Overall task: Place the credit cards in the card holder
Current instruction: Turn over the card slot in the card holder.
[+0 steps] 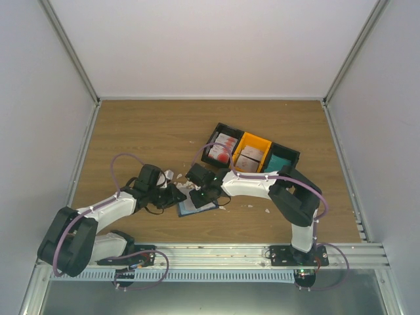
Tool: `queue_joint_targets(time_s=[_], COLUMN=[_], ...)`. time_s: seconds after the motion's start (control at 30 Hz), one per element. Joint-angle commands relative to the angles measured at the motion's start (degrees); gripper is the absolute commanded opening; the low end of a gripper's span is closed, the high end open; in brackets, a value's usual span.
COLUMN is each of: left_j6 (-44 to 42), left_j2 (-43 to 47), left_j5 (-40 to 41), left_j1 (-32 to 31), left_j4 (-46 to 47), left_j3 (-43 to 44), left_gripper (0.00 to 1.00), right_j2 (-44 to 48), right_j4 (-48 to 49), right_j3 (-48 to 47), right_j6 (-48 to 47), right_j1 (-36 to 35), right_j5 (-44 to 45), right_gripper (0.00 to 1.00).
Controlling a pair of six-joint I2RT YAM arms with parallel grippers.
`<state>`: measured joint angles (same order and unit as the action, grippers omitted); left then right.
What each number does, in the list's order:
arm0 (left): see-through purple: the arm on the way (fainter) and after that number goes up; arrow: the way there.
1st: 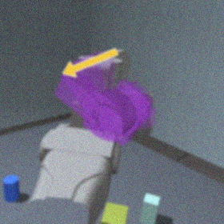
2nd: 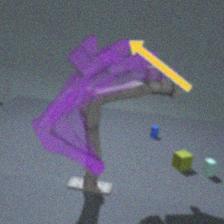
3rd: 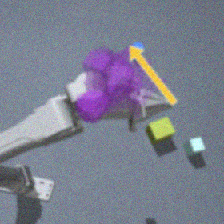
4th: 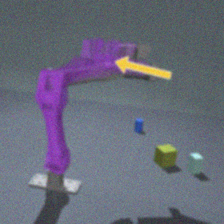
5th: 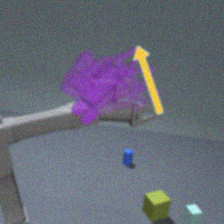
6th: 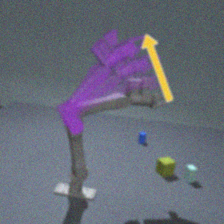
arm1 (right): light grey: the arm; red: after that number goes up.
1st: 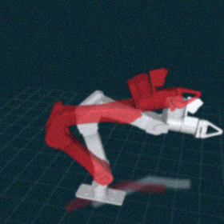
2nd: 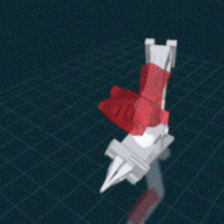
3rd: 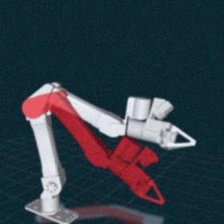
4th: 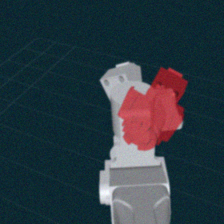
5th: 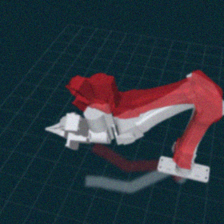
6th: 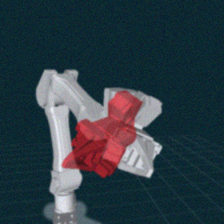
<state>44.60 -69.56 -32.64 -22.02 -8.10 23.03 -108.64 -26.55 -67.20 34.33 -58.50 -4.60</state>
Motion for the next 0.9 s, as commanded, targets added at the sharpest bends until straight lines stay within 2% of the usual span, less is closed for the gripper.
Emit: queue_joint_targets(time_s=[0.0,0.2,0.4,0.57,0.73,0.87], left_j6=[0.58,0.48,0.40,0.55,1.00,1.44], left_j2=[-0.61,-3.04,-5.78,-9.59,-13.38,-15.41], left_j5=[-5.23,-8.05,-9.55,-10.87,-11.09,-9.48], left_j1=[0.23,0.10,-0.51,-2.42,-5.35,-7.03], left_j4=[6.29,9.15,11.34,14.06,16.14,17.83], left_j3=[-0.26,0.05,1.63,4.30,8.37,10.86], left_gripper=[0.13,0.18,0.28,0.34,0.39,0.56], right_j2=[-1.30,4.22,12.38,21.57,28.04,31.20], right_j4=[0.20,1.51,3.40,5.80,3.62,0.17], right_j3=[2.88,4.05,7.20,11.10,13.83,12.77], right_j6=[0.79,2.79,0.27,-3.93,-6.93,-11.29], right_j1=[-0.17,0.46,3.71,9.92,18.48,24.07], right_j5=[0.54,4.38,7.51,0.93,-2.26,-2.93], right_gripper=[0.01,0.06,0.15,0.24,0.30,0.38])
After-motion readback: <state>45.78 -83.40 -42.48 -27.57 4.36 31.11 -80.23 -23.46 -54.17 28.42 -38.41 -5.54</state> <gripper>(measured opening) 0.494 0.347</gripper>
